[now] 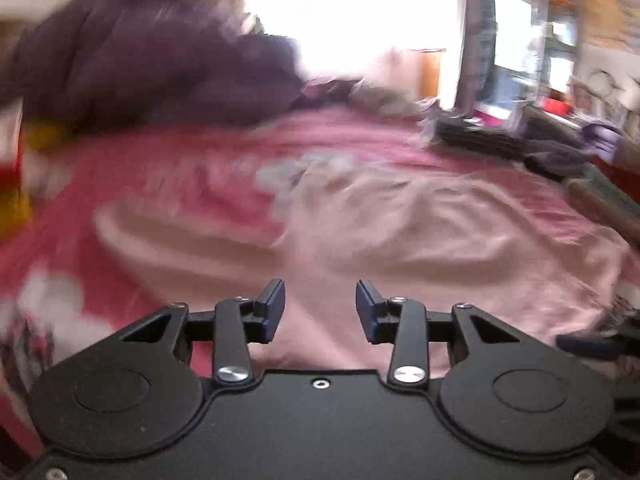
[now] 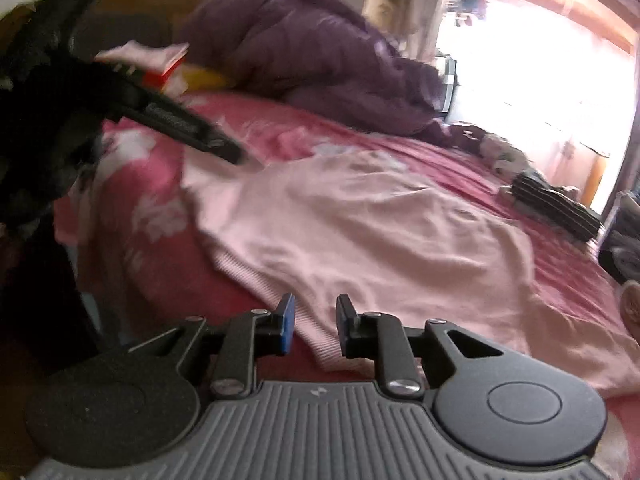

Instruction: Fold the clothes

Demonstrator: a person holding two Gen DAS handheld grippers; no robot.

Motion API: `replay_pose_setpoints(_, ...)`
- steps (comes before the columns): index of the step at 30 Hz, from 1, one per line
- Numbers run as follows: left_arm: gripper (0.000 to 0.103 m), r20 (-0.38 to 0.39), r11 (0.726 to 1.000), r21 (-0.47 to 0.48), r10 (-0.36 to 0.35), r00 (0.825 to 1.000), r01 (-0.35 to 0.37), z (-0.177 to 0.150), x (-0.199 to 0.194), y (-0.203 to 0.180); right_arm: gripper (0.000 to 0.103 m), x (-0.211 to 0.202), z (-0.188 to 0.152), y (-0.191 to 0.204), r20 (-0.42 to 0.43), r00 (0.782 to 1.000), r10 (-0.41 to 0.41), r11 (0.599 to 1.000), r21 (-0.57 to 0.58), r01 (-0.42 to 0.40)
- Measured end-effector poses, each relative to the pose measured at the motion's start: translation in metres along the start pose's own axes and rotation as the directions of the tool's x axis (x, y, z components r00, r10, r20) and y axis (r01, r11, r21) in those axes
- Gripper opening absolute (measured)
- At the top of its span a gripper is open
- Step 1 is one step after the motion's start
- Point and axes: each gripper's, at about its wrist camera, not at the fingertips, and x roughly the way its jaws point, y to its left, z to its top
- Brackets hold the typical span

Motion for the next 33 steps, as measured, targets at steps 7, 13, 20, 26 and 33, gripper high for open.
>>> replay_pose_setpoints(7,0.04,0.043,0.993,0.114,0.026,0.999,-0.03,-0.006,0.001,-0.019,0.022,-0.013,-0.003,-0.042,0.028,0.998,-0.048,0.967,0.25,0.04)
replay_pose_setpoints(13,0.041,-0.001,0.978,0.209,0.018,1.0,-0.018,-0.004,0.015,-0.042,0.025,-0.039,-0.029,-0.11,0.092,0.986,-0.141,0.777,0.628,0.053)
replay_pose_setpoints(20,0.053,0.062,0.915,0.39,-0.143,0.988,0.108,0.006,0.001,-0.131,0.028,-0.077,-0.094,-0.199,0.145,0.948,-0.283,0.381,0.924,-0.027)
replay_pose_setpoints(26,0.056,0.003,0.784,0.587,-0.251,0.968,0.202,-0.019,0.016,-0.232,0.034,-0.105,-0.118,-0.248,0.264,0.9,-0.346,0.311,0.937,-0.156)
replay_pose_setpoints(33,0.056,0.009,0.628,0.763,-0.247,0.969,0.153,-0.049,0.038,-0.319,0.035,-0.125,-0.138,-0.28,0.378,0.843,-0.382,0.283,0.917,-0.283)
